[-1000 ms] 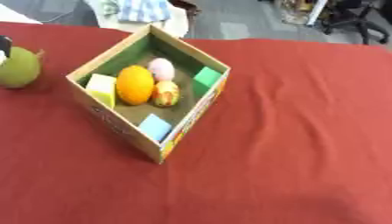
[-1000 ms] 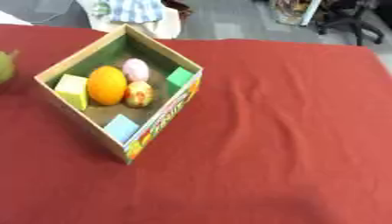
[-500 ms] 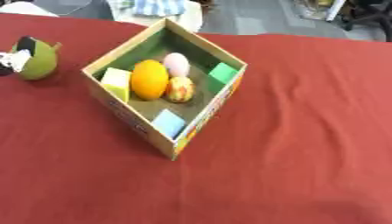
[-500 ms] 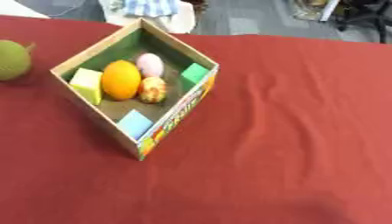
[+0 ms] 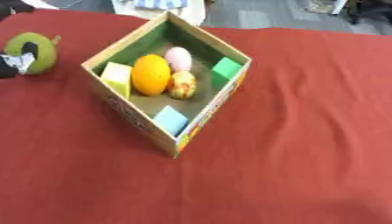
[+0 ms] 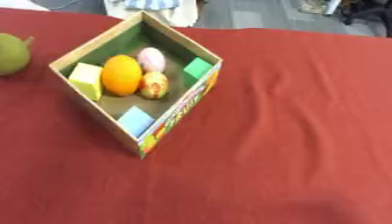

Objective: Pick up objects on the table and place them in the box.

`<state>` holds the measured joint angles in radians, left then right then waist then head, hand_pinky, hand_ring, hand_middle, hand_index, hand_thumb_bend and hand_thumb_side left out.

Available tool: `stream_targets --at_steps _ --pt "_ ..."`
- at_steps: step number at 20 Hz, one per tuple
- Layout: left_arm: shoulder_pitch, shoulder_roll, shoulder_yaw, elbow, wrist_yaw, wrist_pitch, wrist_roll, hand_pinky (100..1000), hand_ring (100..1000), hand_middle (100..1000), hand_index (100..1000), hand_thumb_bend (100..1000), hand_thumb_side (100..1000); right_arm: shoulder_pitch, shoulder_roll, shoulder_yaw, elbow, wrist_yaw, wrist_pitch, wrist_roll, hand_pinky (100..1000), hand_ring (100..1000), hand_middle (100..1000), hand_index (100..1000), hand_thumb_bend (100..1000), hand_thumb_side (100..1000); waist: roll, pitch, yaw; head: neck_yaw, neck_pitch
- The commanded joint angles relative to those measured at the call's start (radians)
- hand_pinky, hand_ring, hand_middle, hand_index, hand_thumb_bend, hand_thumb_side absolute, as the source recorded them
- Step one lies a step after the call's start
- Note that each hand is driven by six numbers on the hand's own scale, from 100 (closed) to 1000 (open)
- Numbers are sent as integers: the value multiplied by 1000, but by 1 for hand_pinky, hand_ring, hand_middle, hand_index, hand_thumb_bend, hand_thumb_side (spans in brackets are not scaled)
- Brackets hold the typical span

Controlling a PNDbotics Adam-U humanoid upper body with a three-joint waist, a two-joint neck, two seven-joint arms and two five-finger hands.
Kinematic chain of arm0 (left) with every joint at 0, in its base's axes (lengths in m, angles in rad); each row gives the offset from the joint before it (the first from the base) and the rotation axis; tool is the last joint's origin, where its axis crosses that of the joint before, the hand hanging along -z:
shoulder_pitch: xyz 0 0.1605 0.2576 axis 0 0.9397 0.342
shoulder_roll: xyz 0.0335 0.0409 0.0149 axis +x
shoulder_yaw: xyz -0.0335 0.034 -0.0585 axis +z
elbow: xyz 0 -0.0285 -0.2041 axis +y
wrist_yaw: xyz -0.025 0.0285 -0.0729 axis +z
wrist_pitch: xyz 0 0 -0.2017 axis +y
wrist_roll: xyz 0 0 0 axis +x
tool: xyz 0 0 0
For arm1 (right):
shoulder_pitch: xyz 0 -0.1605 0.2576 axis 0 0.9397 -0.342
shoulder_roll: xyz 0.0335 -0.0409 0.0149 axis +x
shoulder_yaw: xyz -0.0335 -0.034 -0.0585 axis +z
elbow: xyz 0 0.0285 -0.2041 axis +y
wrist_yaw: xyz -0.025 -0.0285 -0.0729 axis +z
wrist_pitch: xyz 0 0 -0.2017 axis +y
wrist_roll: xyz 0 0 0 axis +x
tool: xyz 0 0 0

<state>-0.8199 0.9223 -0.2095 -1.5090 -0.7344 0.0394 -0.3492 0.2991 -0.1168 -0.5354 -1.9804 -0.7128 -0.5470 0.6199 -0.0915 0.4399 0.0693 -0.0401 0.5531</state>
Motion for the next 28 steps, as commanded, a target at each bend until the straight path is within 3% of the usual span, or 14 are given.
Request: stream_targets --at_steps 1,7,12,19,25,28 --pt "-19 23 22 11 -26 19 -6 970 999 926 991 114 555 5 -2 -6 -20 15 -294 287 1000 100 670 762 100 525 -8 -1 5 -4 -17" --pt "-19 23 33 37 -55 42 3 971 1000 928 994 126 570 -3 8 -2 -20 32 -296 287 1000 100 669 760 100 525 -15 13 11 -4 -30" --pt "-19 12 44 90 -63 68 1 965 999 925 999 100 719 -10 20 3 -20 40 -306 287 1000 100 668 757 100 526 -25 34 2 -3 -54" --pt "-35 0 43 117 -28 54 5 960 994 924 1000 100 895 -15 44 13 -20 62 -317 287 1000 100 667 754 100 525 -42 59 -3 0 -68" --pt "-45 -2 46 143 -51 66 36 955 992 917 1000 100 857 -24 48 24 -20 74 -320 287 1000 100 666 751 100 526 -47 73 -12 14 -84" --pt "-50 -5 52 164 -85 82 65 952 990 913 996 100 783 -26 50 26 -20 75 -321 287 1000 100 665 751 100 525 -48 78 -17 20 -95"
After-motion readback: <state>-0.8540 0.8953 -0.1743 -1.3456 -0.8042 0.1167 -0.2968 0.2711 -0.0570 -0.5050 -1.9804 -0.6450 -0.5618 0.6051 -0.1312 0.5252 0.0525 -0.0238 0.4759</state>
